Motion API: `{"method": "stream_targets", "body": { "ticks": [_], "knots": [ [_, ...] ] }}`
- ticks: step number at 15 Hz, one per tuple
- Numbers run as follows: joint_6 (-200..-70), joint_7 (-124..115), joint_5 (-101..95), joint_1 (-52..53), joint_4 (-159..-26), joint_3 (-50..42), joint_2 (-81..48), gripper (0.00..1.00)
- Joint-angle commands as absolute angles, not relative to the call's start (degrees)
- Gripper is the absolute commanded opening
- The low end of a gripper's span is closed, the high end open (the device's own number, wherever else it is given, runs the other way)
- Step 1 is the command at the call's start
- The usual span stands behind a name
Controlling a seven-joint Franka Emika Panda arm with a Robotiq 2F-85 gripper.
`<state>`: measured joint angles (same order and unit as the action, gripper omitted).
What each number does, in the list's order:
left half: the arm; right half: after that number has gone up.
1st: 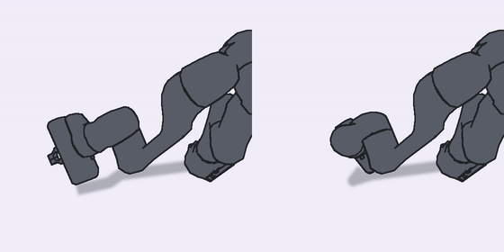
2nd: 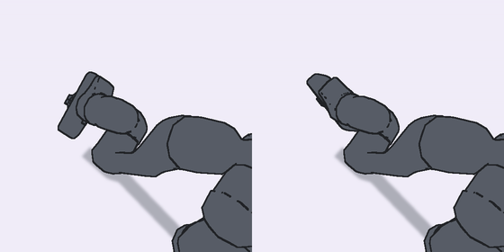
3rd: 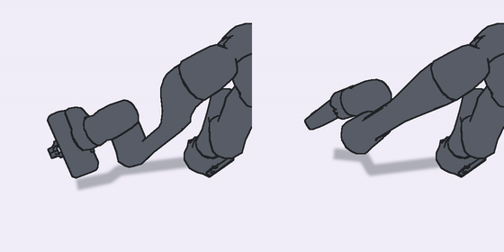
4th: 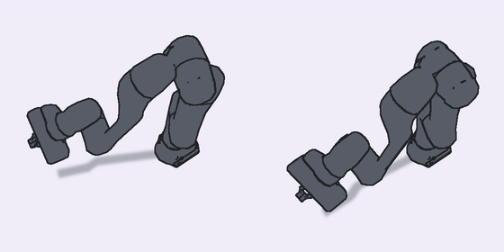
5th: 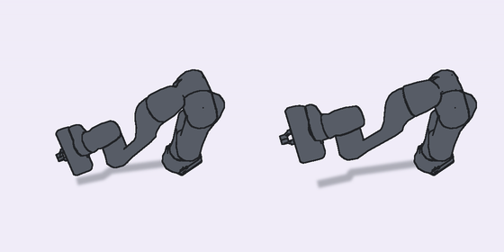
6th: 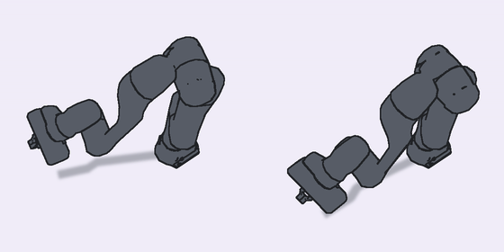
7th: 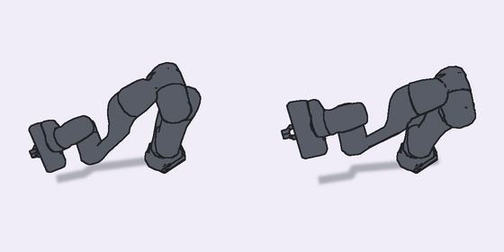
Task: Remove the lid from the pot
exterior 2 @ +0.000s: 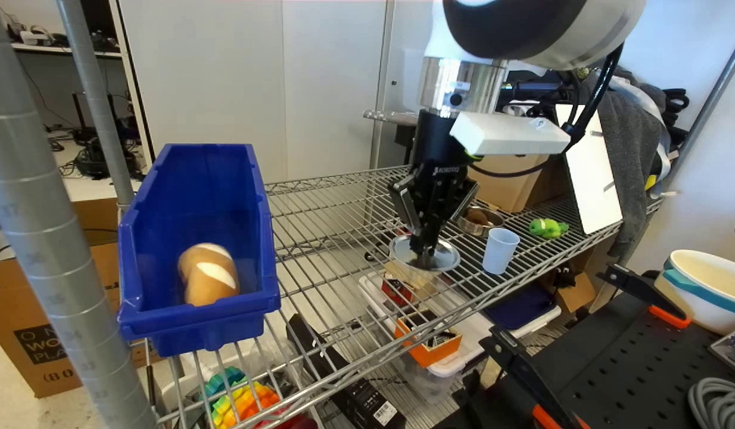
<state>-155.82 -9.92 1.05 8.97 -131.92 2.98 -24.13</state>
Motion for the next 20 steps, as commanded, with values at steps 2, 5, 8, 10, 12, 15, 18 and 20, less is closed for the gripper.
{"method": "stream_targets", "body": {
  "ticks": [2,5,8,10,12,15,18,20],
  "knots": [
    [-162.4,-15.0,-5.4,15.1,-128.7,-1.8,-32.3,0.05],
    [-165.2,-16.5,-7.0,18.3,-126.1,-4.7,-37.2,0.05],
    [-165.2,-15.9,-6.0,19.2,-124.5,-5.3,-39.0,0.46],
    [-164.7,-13.2,-5.2,16.7,-127.2,-3.3,-36.3,0.59],
    [-163.0,-8.3,-4.1,12.3,-132.2,0.2,-30.4,0.74],
    [-156.8,-1.0,-1.0,4.8,-138.1,5.6,-21.0,0.95],
    [-157.0,0.9,0.5,4.0,-136.2,5.7,-22.8,0.92],
    [-155.3,5.7,2.8,0.3,-138.9,7.6,-17.9,1.00]
  ]
}}
